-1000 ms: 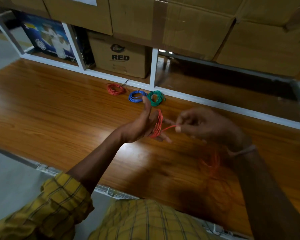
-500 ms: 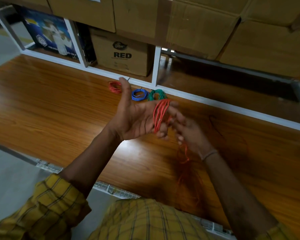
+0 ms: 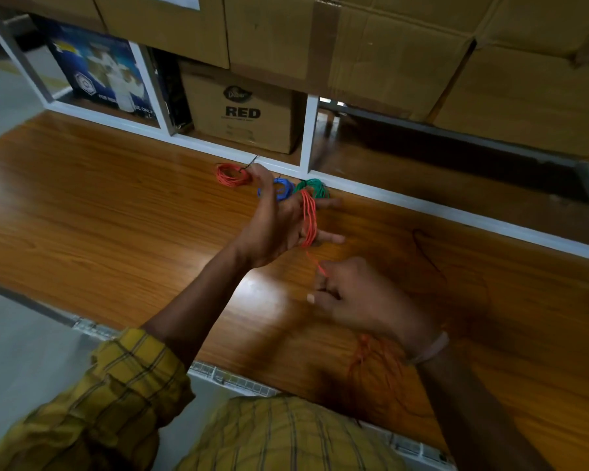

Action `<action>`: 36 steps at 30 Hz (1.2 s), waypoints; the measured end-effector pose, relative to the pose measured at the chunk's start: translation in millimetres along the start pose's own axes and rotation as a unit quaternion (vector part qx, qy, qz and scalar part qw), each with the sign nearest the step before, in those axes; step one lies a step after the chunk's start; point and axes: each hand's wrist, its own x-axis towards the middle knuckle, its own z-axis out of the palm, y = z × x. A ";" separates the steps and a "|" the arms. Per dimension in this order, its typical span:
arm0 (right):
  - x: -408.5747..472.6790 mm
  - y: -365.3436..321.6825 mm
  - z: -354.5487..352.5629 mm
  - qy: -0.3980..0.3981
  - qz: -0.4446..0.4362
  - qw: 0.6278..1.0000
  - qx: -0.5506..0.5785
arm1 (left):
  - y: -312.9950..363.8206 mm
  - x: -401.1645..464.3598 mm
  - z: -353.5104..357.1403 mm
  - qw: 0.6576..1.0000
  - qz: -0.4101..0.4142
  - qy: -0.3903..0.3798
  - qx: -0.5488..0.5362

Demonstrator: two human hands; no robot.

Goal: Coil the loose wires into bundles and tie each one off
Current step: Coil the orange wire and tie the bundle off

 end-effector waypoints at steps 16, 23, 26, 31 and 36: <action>13.7 72.2 -67.2 -0.037 -0.128 0.684 0.717 | 26.3 -22.1 11.6 0.958 -0.035 -0.087 0.271; 61.8 92.3 -37.9 0.142 0.049 0.808 0.570 | 32.6 -26.9 16.6 0.976 -0.059 -0.193 0.087; 69.3 92.7 -9.0 0.123 0.089 0.813 0.562 | 38.5 -30.4 22.2 0.977 -0.025 -0.213 -0.003; 58.3 59.2 28.1 0.047 0.096 0.862 0.495 | 43.6 -20.2 19.2 0.970 0.086 -0.148 -0.175; 38.6 44.0 45.0 -0.074 0.104 0.901 0.414 | 47.5 -2.8 7.0 0.965 0.157 -0.074 -0.197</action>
